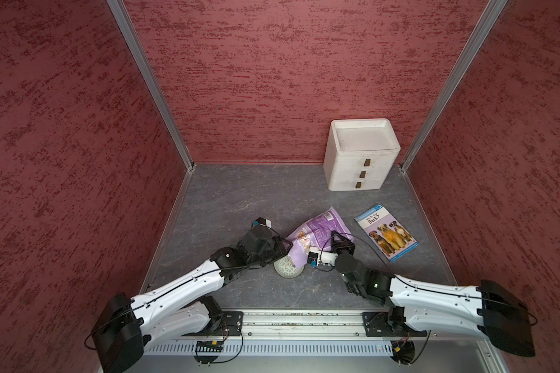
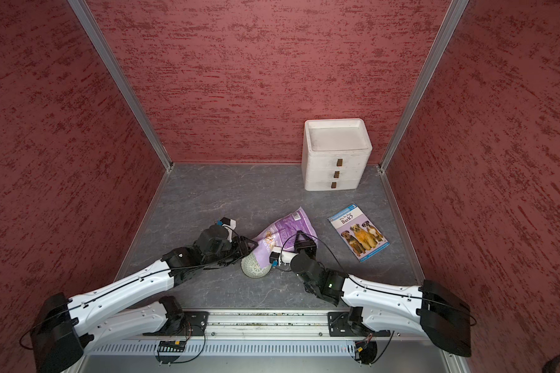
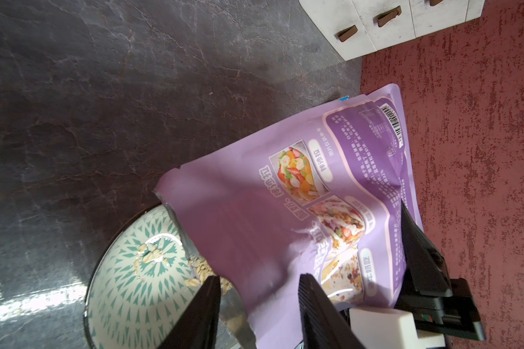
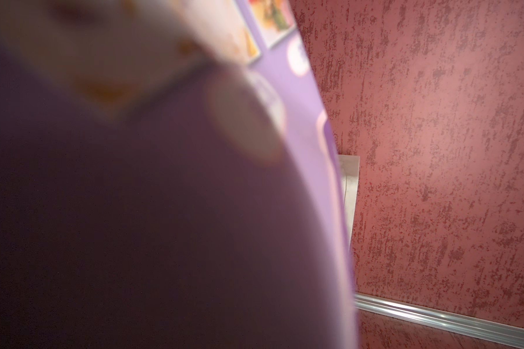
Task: Pour the oats into the breakfast bowl
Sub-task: Pour the oats into the bowl.
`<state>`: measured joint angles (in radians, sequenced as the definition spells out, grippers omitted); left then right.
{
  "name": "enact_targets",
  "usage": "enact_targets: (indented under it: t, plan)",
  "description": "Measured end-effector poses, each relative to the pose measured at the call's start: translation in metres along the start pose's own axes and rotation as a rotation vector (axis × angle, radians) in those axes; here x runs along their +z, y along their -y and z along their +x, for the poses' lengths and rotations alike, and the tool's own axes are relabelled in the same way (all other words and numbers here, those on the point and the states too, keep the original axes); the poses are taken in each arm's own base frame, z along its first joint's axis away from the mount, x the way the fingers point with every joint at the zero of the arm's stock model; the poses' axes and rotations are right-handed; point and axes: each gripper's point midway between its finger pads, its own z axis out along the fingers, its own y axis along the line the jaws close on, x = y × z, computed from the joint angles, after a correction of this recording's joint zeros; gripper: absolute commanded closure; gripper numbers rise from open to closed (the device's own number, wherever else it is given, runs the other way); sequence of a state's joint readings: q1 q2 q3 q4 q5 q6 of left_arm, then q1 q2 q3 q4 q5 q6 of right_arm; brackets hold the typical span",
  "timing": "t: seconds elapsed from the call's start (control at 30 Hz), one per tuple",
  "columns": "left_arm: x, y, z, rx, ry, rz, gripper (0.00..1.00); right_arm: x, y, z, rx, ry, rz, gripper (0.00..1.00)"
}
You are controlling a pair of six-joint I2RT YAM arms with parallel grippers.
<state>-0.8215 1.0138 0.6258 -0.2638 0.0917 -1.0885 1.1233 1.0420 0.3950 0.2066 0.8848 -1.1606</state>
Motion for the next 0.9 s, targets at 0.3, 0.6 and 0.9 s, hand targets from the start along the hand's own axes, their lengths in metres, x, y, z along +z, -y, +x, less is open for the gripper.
enact_targets:
  t: [0.3,0.6,0.9]
  plan:
    - [0.0026,-0.0027,0.0008,-0.002,-0.004,-0.010,0.56,0.0002,0.0017,-0.0020,-0.010,0.004,0.009,1.00]
    - [0.0056,-0.0072,0.0025,-0.007,-0.010,-0.025,0.56,0.0013,0.0002,-0.0044,-0.053,0.006,0.022,1.00]
    - [0.0083,-0.0097,0.0044,-0.008,-0.018,-0.035,0.57,0.0006,0.0041,-0.0074,-0.098,0.012,0.046,1.00]
